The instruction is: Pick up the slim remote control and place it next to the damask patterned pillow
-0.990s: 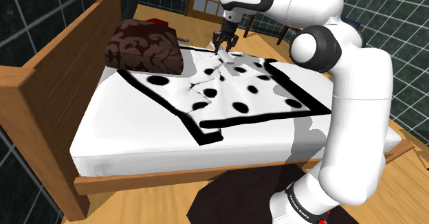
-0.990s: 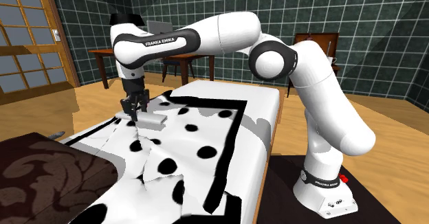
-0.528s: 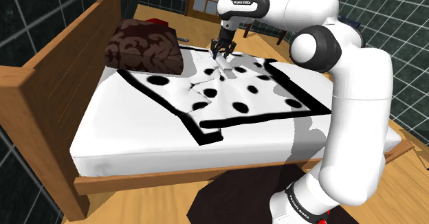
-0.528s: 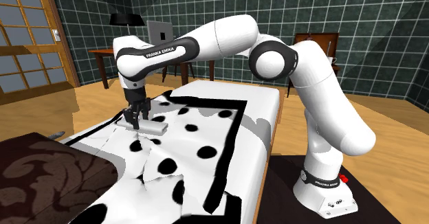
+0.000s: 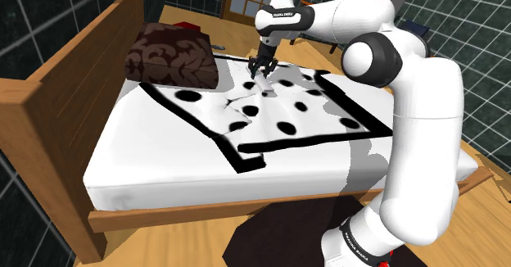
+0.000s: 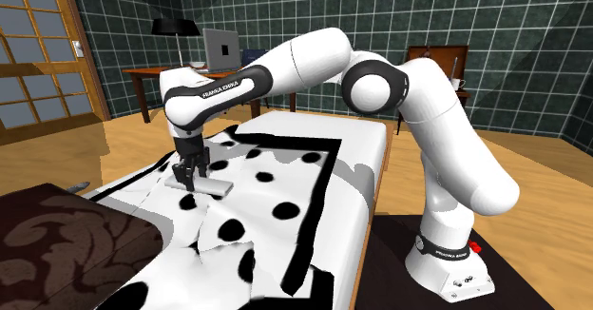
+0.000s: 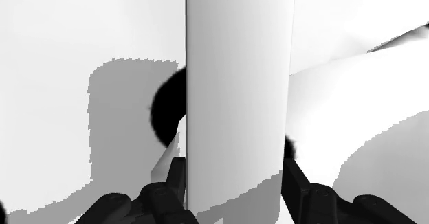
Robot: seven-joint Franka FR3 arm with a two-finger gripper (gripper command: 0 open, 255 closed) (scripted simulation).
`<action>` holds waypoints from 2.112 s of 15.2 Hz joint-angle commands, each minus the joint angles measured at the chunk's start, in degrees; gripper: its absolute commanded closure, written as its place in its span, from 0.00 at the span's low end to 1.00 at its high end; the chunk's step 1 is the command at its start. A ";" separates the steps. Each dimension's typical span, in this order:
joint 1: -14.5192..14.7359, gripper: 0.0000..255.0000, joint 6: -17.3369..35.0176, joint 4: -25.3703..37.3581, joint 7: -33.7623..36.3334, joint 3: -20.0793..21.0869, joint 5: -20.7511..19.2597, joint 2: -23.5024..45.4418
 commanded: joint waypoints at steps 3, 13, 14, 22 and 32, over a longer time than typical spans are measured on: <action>0.04 1.00 2.69 -2.00 -0.13 0.10 0.18 0.66; 0.03 1.00 4.72 -3.22 -0.23 0.22 0.36 1.48; 0.03 1.00 4.72 -3.22 -0.23 0.22 0.36 1.48; 0.07 0.00 1.62 -1.35 -0.04 0.05 0.08 0.22; 0.06 0.00 -1.30 0.71 0.12 -0.07 -0.14 -0.66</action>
